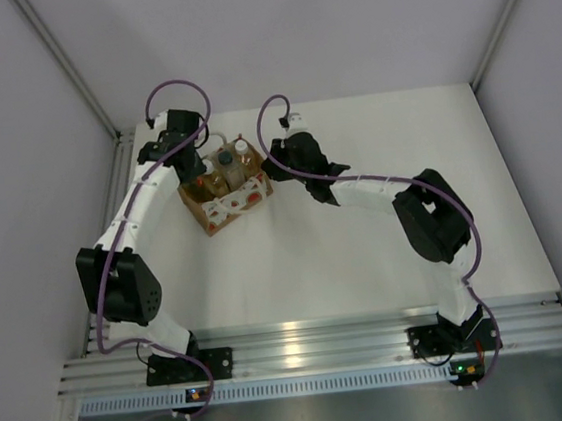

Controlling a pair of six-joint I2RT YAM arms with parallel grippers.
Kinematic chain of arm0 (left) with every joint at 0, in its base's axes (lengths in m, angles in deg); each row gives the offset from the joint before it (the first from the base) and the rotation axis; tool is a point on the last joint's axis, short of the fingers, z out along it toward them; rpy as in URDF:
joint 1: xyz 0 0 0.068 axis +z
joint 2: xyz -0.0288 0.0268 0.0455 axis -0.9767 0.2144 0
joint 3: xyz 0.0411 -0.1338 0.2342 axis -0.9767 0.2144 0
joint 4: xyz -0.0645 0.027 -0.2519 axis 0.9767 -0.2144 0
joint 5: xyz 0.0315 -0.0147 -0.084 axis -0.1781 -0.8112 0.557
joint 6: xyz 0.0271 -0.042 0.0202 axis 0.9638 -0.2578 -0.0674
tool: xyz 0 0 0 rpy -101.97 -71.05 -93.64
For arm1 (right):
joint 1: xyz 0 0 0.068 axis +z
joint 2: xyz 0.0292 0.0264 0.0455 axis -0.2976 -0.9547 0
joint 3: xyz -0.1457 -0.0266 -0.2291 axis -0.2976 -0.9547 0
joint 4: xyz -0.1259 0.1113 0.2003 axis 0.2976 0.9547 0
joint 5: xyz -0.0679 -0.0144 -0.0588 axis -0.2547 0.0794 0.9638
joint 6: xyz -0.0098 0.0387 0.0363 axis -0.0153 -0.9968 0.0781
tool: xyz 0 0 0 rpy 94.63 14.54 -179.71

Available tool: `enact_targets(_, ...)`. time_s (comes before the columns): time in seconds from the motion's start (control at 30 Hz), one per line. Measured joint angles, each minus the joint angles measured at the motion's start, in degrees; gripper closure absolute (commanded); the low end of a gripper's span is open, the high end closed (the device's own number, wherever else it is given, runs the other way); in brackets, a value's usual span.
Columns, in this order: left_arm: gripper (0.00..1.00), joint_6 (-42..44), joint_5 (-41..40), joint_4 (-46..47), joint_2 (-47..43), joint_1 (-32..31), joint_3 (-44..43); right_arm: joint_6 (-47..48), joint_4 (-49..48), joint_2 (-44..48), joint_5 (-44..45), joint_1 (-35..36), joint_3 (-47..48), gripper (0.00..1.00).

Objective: Take the personal care products out of the canvas bag

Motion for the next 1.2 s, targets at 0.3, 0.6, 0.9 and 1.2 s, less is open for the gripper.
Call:
enact_targets(0.3, 1.00, 0.2, -0.2, -0.3, 0.0, 0.0, 0.0, 0.0, 0.0, 0.0, 0.0, 0.0, 0.0, 0.99)
enact_targets(0.6, 1.00, 1.0, 1.6, -2.8, 0.0, 0.0, -1.9, 0.0, 0.0, 0.0, 0.0, 0.0, 0.0, 0.99)
enact_targets(0.9, 1.00, 4.5, 2.8, -9.9, 0.0, 0.1, -12.6, -0.6, -0.3, 0.1, 0.5, 0.0, -0.4, 0.99)
enact_targets(1.2, 1.00, 6.1, 4.4, -15.3, -0.1, 0.0, -18.7, -1.1, -0.7, 0.4, 0.8, 0.0, -1.1, 0.99)
